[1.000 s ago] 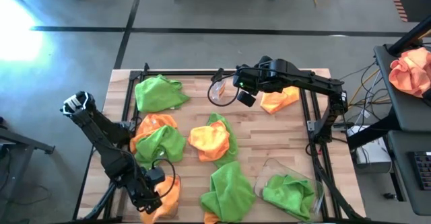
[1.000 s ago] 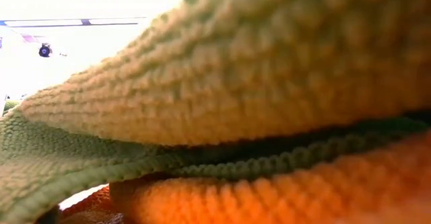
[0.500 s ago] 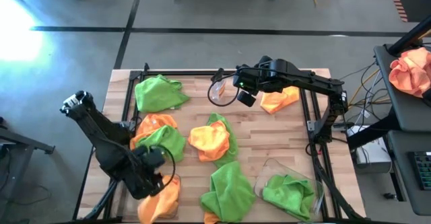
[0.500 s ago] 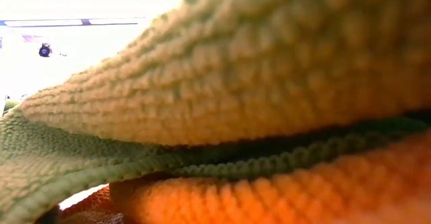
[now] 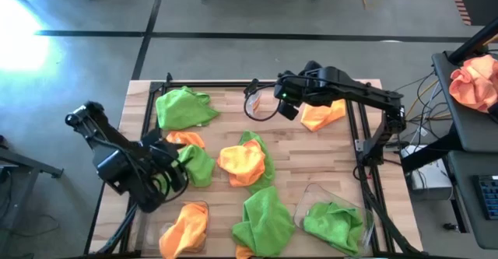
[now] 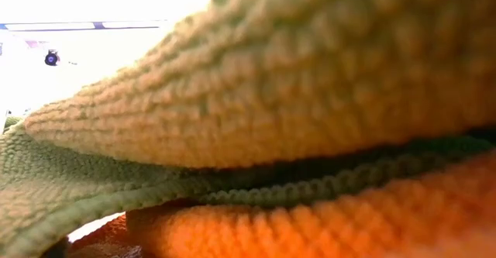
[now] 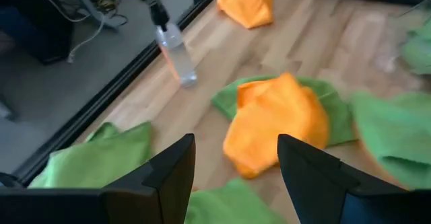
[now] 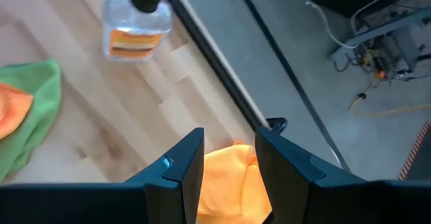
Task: Sort microfiber towel by color & place in baskets
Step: Put the orange microfiber cloth into the left transparent bin
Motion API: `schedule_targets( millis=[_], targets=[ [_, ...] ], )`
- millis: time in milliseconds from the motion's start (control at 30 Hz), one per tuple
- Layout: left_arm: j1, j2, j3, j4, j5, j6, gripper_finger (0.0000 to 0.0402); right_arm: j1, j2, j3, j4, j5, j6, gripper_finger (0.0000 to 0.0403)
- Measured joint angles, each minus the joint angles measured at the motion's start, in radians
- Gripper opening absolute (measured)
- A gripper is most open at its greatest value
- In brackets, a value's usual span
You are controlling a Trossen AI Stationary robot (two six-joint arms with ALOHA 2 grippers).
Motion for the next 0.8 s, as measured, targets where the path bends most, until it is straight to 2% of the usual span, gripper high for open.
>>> schedule_targets(
  millis=[267,433,633,800],
  targets=[
    [0.044,-0.165,-0.239,0.016,-0.001,-0.043,0.0194,0.0,-0.013,-0.007,0.002,0.002,0.024,0.0128],
    [0.047,-0.291,-0.351,0.036,-0.053,-0.088,0.0194,-0.003,-0.012,-0.055,-0.019,0.005,0.076,0.0128],
    [0.047,-0.412,-0.41,0.05,-0.122,-0.078,0.0188,-0.039,-0.018,-0.175,-0.06,0.006,0.147,0.0128],
    [0.047,-0.466,-0.406,0.061,-0.144,0.001,0.0183,-0.048,-0.025,-0.295,-0.058,0.004,0.229,0.0128]
  ],
)
